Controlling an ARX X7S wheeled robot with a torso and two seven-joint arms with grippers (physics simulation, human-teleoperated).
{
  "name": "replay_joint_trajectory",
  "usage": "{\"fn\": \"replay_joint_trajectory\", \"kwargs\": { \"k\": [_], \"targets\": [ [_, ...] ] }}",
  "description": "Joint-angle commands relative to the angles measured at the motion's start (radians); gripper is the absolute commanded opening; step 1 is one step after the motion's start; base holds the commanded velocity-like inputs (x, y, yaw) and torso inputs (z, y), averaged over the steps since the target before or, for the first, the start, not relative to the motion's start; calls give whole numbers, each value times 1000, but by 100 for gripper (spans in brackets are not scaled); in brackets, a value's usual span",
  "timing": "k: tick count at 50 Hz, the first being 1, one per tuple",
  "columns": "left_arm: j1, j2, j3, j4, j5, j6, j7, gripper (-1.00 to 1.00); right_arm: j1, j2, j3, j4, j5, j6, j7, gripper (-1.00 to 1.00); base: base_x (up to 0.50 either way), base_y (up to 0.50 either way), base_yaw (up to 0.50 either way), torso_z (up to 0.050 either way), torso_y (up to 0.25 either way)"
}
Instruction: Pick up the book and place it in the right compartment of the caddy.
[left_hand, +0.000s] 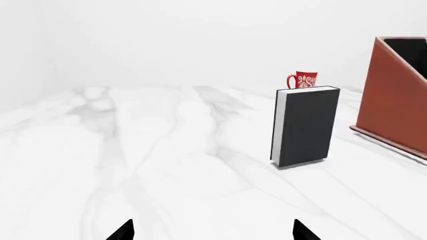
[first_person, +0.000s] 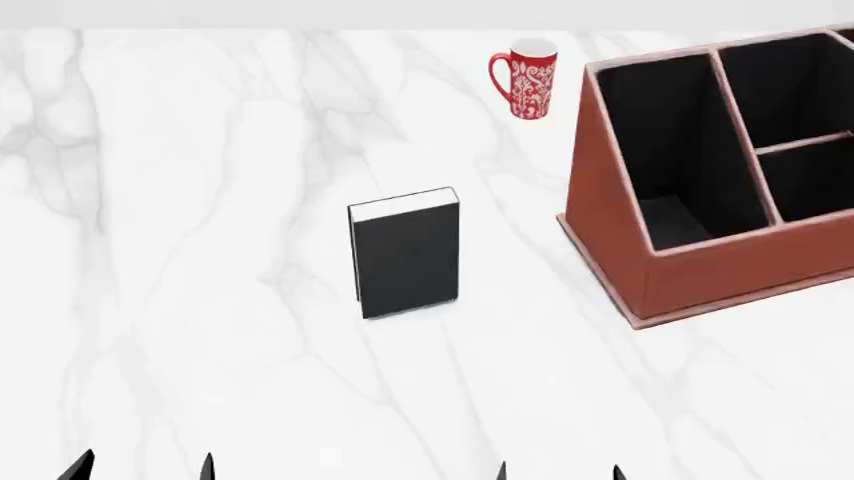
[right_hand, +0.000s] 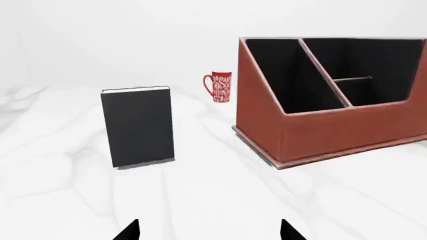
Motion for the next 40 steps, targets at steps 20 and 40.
{"fn": "replay_joint_trajectory", "kwargs": {
  "k": [20,40],
  "targets": [
    [13,-61,63,18,-83,-10,-66,100,-10,61,-84,-16,29,2,80,100,0,0,0,0,0],
    [10,-86,98,7,-107,6,-84,100,-11,88,-114,-16,91,27,73,100,0,-417,0,0,0]
  ]
}}
